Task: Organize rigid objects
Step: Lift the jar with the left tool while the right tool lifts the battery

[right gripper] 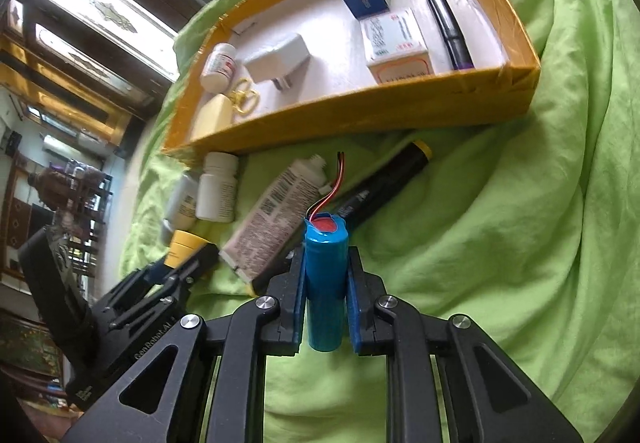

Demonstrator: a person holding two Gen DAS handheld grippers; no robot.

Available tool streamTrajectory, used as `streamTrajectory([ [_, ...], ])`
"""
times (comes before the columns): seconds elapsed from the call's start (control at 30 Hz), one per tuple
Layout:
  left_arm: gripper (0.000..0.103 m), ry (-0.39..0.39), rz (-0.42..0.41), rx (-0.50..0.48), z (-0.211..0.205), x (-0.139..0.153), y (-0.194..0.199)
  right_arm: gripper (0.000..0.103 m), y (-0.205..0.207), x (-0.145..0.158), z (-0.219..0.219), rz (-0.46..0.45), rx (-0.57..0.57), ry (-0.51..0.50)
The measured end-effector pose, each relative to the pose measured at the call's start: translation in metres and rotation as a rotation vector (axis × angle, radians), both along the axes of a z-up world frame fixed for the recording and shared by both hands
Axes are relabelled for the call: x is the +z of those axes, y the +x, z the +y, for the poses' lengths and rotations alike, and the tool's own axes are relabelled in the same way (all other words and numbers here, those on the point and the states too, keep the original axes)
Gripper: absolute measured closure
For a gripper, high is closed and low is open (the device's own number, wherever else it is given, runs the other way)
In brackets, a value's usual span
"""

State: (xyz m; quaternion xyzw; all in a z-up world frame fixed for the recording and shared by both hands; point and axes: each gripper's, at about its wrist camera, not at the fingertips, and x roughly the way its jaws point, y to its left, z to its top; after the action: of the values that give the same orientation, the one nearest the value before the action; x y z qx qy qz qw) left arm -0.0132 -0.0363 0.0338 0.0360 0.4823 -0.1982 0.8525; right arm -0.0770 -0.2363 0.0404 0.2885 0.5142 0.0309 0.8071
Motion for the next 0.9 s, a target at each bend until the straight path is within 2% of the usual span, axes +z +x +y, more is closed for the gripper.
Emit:
streamTrajectory([
  [0.17, 0.065, -0.016, 0.003, 0.019, 0.004, 0.001, 0.004, 0.087, -0.001, 0.009, -0.001, -0.039, 0.002, 0.005],
  [0.53, 0.065, -0.016, -0.015, 0.034, 0.007, 0.004, 0.003, 0.087, -0.006, 0.017, -0.001, -0.058, 0.003, 0.003],
  [0.77, 0.065, 0.004, -0.04, 0.034, 0.006, 0.009, -0.001, 0.087, -0.008, 0.022, 0.0, -0.073, 0.005, 0.005],
  [0.9, 0.065, 0.044, -0.059, 0.034, 0.003, 0.011, -0.003, 0.087, -0.008, 0.026, -0.001, -0.085, -0.001, 0.013],
])
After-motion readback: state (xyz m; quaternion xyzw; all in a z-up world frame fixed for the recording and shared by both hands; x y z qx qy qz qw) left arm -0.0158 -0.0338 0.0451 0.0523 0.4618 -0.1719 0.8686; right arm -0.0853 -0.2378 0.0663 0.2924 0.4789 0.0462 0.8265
